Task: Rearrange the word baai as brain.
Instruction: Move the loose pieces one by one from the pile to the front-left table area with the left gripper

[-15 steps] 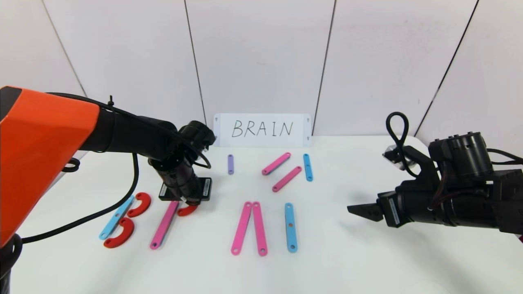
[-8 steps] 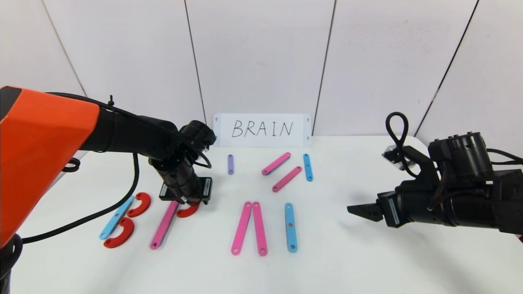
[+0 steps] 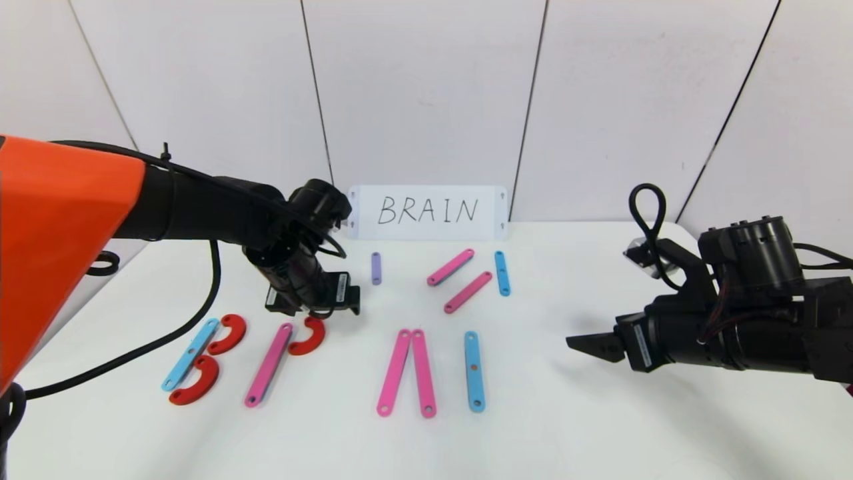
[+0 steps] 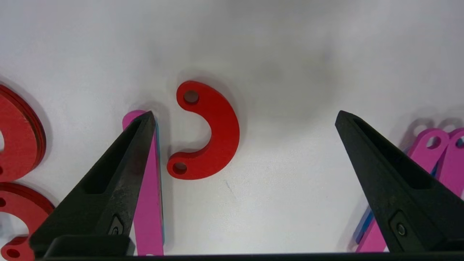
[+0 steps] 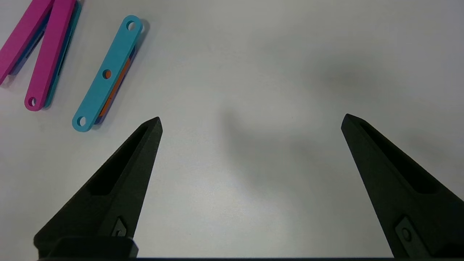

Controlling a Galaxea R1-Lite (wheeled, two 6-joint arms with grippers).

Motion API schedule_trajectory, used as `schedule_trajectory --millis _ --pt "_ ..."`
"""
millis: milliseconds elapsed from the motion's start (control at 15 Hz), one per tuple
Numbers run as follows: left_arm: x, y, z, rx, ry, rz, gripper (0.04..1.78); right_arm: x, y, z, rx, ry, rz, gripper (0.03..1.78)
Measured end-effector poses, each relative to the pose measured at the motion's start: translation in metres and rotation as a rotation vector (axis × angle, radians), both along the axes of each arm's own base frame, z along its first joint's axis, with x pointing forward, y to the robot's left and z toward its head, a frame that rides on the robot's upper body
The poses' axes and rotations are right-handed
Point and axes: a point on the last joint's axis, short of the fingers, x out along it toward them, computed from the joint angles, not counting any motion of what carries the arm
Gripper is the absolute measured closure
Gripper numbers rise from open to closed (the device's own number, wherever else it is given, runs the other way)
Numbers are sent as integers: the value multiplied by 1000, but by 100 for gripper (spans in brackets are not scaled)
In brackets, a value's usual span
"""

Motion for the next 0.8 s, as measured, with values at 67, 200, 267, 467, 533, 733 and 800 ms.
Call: schedule_trajectory --millis 67,200,267,467,533,733,800 --pt "3 -1 4 -3 -17 1 9 0 0 0 0 0 0 8" --pt "12 -5 12 -20 -60 1 9 0 1 0 -1 1 2 8" --pt "18 -7 15 -26 -82 2 9 0 1 0 0 0 2 8" --pt "39 -15 18 -28 -140 17 9 0 1 0 -1 -1 1 8" --pt "47 -18 16 -29 -154 23 9 0 0 0 -1 -1 1 8" --pt "64 -26 6 -22 -187 21 9 1 1 1 3 -10 1 8" --pt "67 -28 3 -20 -197 18 9 1 1 1 6 -20 1 8"
